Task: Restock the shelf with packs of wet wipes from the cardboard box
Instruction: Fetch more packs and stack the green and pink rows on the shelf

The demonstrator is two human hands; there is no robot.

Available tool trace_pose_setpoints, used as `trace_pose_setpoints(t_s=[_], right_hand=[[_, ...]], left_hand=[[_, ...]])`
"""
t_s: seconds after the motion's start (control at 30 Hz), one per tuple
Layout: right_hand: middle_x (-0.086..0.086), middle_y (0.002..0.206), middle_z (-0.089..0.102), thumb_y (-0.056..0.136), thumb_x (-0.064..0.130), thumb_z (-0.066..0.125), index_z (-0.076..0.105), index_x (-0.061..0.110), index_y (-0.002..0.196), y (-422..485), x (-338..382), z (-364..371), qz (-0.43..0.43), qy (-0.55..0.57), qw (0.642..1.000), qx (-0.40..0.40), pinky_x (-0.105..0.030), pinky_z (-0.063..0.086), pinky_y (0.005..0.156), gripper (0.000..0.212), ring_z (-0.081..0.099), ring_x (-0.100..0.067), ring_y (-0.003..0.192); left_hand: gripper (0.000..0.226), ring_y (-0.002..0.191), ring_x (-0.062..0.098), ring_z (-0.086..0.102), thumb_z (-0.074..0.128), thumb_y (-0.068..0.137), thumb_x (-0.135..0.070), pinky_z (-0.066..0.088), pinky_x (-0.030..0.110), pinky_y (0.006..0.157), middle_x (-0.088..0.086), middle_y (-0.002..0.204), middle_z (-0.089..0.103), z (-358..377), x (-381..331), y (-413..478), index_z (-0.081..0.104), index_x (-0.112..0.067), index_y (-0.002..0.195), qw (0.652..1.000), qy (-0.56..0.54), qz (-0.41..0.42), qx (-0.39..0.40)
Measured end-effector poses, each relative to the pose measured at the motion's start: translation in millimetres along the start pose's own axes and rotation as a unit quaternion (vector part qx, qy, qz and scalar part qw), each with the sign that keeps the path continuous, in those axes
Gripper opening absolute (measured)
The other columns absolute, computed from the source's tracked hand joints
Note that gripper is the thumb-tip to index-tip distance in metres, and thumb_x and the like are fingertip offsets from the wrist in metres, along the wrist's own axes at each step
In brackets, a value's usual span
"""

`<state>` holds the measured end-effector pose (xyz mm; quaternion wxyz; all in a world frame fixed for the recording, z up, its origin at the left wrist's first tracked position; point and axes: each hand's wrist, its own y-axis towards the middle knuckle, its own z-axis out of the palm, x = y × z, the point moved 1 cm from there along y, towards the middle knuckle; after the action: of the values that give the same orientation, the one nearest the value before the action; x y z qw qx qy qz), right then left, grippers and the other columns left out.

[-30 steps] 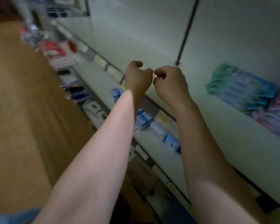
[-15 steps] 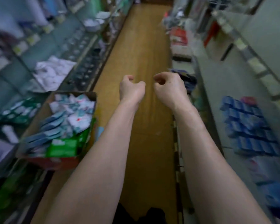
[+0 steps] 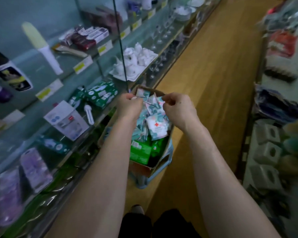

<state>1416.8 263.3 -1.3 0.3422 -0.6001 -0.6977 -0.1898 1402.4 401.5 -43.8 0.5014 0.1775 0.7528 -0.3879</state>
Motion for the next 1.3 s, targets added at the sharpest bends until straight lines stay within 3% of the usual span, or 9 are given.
trace_pose_setpoints(t_s=[0.2, 0.33, 0.47, 0.57, 0.73, 0.97, 1.13, 1.23, 1.3], right_hand=[[-0.009, 0.114, 0.067, 0.093, 0.013, 0.048, 0.066, 0.019, 0.119, 54, 1, 50, -0.004, -0.012, 0.996, 0.088, -0.034, 0.049, 0.080, 0.032, 0.061, -0.028, 0.092], [-0.008, 0.122, 0.064, 0.093, 0.012, 0.049, 0.064, 0.017, 0.122, 95, -9, 77, 0.007, -0.022, 0.988, 0.156, -0.040, 0.053, 0.084, 0.033, 0.062, -0.032, 0.097], [-0.005, 0.134, 0.057, 0.092, 0.011, 0.050, 0.060, 0.019, 0.128, 135, -25, 104, 0.019, -0.056, 0.974, 0.219, -0.042, 0.052, 0.091, 0.038, 0.059, -0.030, 0.111], [-0.008, 0.134, 0.054, 0.092, 0.011, 0.051, 0.055, 0.018, 0.133, 158, -38, 126, 0.017, -0.094, 0.957, 0.273, -0.038, 0.052, 0.087, 0.042, 0.056, -0.030, 0.112], [-0.012, 0.147, 0.032, 0.090, 0.008, 0.054, 0.039, 0.018, 0.144, 179, -56, 163, -0.026, -0.179, 0.927, 0.328, -0.041, 0.040, 0.104, 0.056, 0.034, -0.034, 0.132], [-0.013, 0.142, 0.033, 0.089, 0.010, 0.057, 0.040, 0.014, 0.141, 189, -76, 195, -0.116, -0.247, 0.906, 0.323, -0.039, 0.032, 0.107, 0.055, 0.026, -0.033, 0.132], [-0.006, 0.139, 0.044, 0.090, 0.017, 0.052, 0.046, 0.026, 0.139, 198, -82, 207, -0.141, -0.242, 0.918, 0.282, -0.044, 0.031, 0.107, 0.050, 0.033, -0.029, 0.132], [-0.005, 0.114, 0.064, 0.089, 0.015, 0.047, 0.060, 0.030, 0.124, 204, -72, 195, -0.123, -0.212, 0.940, 0.235, -0.046, 0.027, 0.109, 0.040, 0.054, -0.027, 0.112], [-0.009, 0.096, 0.067, 0.092, 0.017, 0.045, 0.065, 0.025, 0.118, 206, -65, 180, -0.069, -0.123, 0.969, 0.204, -0.044, 0.041, 0.095, 0.033, 0.059, -0.031, 0.094]], left_hand=[[0.016, 0.059, 0.013, 0.045, 0.053, 0.092, -0.009, 0.040, 0.028, 0.056, 0.004, 0.074, 0.051, -26, 24, 46, 0.046, -0.017, 0.105, 0.993, -0.049, -0.097, -0.036], [0.025, 0.066, 0.013, 0.051, 0.054, 0.092, -0.009, 0.048, 0.033, 0.072, 0.003, 0.076, 0.054, -20, 39, 72, 0.057, -0.015, 0.117, 0.985, -0.067, -0.147, -0.060], [0.035, 0.075, 0.015, 0.054, 0.057, 0.093, -0.014, 0.049, 0.034, 0.072, 0.010, 0.094, 0.060, -7, 56, 101, 0.056, -0.011, 0.127, 0.978, -0.068, -0.183, -0.074], [0.029, 0.082, 0.015, 0.057, 0.058, 0.092, -0.016, 0.050, 0.034, 0.071, 0.005, 0.097, 0.059, -1, 70, 119, 0.056, -0.014, 0.121, 0.971, -0.077, -0.205, -0.096], [0.028, 0.085, 0.016, 0.061, 0.060, 0.091, -0.016, 0.055, 0.037, 0.076, 0.004, 0.094, 0.060, 7, 93, 141, 0.057, -0.014, 0.119, 0.957, -0.109, -0.247, -0.108], [0.035, 0.093, 0.019, 0.062, 0.057, 0.093, -0.016, 0.052, 0.031, 0.066, 0.007, 0.103, 0.061, 20, 111, 154, 0.056, -0.012, 0.128, 0.941, -0.163, -0.282, -0.094], [0.021, 0.086, 0.017, 0.061, 0.055, 0.096, -0.018, 0.051, 0.030, 0.066, 0.006, 0.100, 0.062, 25, 116, 155, 0.057, -0.013, 0.115, 0.932, -0.183, -0.300, -0.089], [0.015, 0.082, 0.016, 0.060, 0.054, 0.096, -0.017, 0.052, 0.031, 0.068, 0.005, 0.093, 0.061, 27, 118, 155, 0.055, -0.011, 0.110, 0.923, -0.206, -0.312, -0.090], [0.012, 0.081, 0.018, 0.059, 0.054, 0.097, -0.018, 0.053, 0.033, 0.075, 0.009, 0.091, 0.060, 28, 116, 156, 0.055, -0.008, 0.104, 0.910, -0.243, -0.323, -0.087]])
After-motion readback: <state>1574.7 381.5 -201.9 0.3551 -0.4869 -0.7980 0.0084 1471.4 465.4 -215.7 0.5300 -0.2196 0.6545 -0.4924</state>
